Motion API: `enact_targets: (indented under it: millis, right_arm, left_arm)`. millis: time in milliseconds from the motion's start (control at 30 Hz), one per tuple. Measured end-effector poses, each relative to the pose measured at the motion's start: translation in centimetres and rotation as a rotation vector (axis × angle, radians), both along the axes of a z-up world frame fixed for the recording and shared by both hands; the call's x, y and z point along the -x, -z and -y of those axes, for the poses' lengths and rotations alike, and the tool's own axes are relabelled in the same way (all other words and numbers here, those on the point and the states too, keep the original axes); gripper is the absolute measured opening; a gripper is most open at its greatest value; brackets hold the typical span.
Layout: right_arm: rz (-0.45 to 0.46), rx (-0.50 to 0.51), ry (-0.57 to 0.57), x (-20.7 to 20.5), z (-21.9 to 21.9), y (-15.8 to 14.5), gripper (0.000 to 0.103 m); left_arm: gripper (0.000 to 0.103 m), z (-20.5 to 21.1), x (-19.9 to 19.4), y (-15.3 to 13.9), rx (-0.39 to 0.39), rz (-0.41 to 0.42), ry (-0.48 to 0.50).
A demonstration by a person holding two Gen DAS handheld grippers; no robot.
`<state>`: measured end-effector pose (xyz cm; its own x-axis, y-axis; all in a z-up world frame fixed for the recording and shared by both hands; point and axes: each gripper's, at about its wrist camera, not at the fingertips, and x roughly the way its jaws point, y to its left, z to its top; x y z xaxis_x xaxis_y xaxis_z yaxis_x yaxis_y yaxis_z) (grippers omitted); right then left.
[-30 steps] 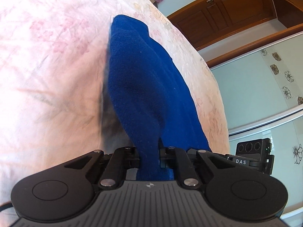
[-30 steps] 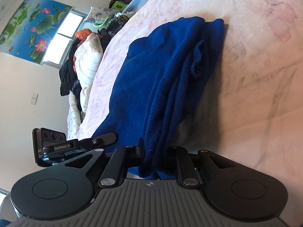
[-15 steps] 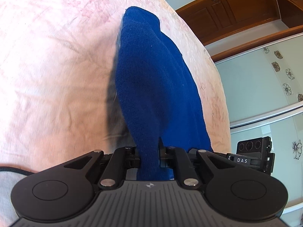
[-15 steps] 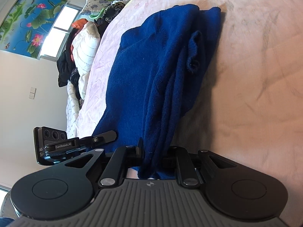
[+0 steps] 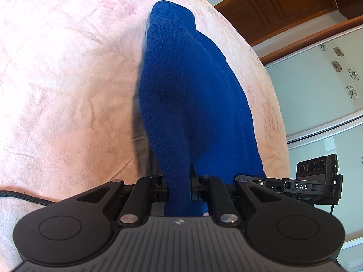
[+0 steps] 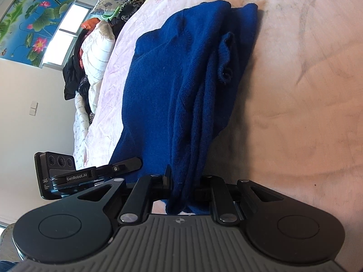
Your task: Fold small clothes
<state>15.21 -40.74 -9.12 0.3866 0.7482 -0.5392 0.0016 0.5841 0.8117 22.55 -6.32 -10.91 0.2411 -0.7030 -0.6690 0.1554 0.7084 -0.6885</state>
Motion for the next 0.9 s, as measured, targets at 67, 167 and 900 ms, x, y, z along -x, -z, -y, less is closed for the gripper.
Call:
enact_targets:
  millis: [67, 167, 900]
  right_arm:
    - [0.001, 0.002, -0.001, 0.1, -0.1, -0.1, 0.017]
    - [0.007, 0.007, -0.008, 0.2, -0.2, -0.4, 0.017]
    - [-0.005, 0.013, -0.016, 0.4, -0.6, 0.1, 0.017]
  left_arm:
    - [0.012, 0.1, 0.0, 0.0, 0.0, 0.001, 0.0]
    - [0.012, -0.1, 0.3, 0.0, 0.001, 0.002, 0.003]
    - [0.012, 0.7, 0.7, -0.4, -0.067, 0.053, 0.033]
